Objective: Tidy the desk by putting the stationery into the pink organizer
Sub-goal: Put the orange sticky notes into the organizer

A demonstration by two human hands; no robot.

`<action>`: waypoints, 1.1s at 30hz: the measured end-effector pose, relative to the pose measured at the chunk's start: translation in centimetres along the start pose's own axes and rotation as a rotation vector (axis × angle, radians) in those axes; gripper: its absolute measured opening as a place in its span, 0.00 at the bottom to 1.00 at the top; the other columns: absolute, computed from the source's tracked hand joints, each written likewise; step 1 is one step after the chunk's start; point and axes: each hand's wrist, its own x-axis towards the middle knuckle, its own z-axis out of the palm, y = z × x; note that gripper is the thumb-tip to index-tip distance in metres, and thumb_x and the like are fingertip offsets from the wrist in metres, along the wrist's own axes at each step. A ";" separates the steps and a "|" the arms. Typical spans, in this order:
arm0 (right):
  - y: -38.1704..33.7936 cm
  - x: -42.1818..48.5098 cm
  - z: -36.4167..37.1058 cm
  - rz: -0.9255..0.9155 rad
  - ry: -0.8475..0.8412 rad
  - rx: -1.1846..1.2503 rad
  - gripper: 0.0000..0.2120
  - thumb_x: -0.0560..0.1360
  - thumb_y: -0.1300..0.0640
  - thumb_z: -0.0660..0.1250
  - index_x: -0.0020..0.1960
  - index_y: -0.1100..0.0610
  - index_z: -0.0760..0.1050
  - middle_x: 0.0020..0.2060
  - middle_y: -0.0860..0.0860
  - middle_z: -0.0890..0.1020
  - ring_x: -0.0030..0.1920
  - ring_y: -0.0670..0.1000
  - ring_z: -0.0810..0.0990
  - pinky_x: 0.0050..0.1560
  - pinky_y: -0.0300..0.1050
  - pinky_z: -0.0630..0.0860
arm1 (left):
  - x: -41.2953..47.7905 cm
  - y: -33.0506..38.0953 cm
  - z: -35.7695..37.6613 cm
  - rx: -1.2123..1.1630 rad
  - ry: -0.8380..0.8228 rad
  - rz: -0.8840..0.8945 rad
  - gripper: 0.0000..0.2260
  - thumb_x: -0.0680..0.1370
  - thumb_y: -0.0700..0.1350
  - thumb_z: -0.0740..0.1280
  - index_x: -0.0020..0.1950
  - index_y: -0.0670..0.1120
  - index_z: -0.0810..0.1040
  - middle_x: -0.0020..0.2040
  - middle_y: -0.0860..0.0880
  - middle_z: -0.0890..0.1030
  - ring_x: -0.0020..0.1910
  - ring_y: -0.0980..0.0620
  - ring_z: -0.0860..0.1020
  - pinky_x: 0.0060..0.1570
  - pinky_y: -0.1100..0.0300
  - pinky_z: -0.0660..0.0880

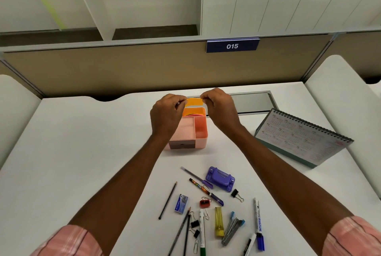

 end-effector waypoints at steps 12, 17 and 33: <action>2.2 -0.5 3.6 0.092 -0.150 -0.171 0.07 0.80 0.58 0.68 0.52 0.52 0.85 0.47 0.49 0.86 0.47 0.52 0.81 0.41 0.47 0.81 | -0.1 -2.5 3.7 0.091 -0.196 -0.170 0.10 0.80 0.52 0.72 0.57 0.50 0.87 0.52 0.48 0.82 0.48 0.49 0.80 0.40 0.61 0.68; 2.8 -0.6 4.7 0.099 -0.195 -0.213 0.08 0.80 0.58 0.68 0.53 0.51 0.85 0.47 0.49 0.86 0.47 0.52 0.81 0.38 0.42 0.74 | -0.2 -3.1 4.5 0.125 -0.269 -0.178 0.12 0.83 0.51 0.67 0.60 0.47 0.86 0.55 0.45 0.81 0.49 0.47 0.80 0.43 0.60 0.70; 3.6 -1.4 5.5 0.072 -0.269 -0.304 0.11 0.76 0.60 0.73 0.58 0.55 0.86 0.55 0.54 0.86 0.53 0.56 0.81 0.46 0.49 0.80 | -0.4 -3.5 5.6 0.143 -0.364 -0.221 0.13 0.84 0.51 0.65 0.59 0.46 0.85 0.57 0.45 0.81 0.52 0.46 0.81 0.47 0.60 0.73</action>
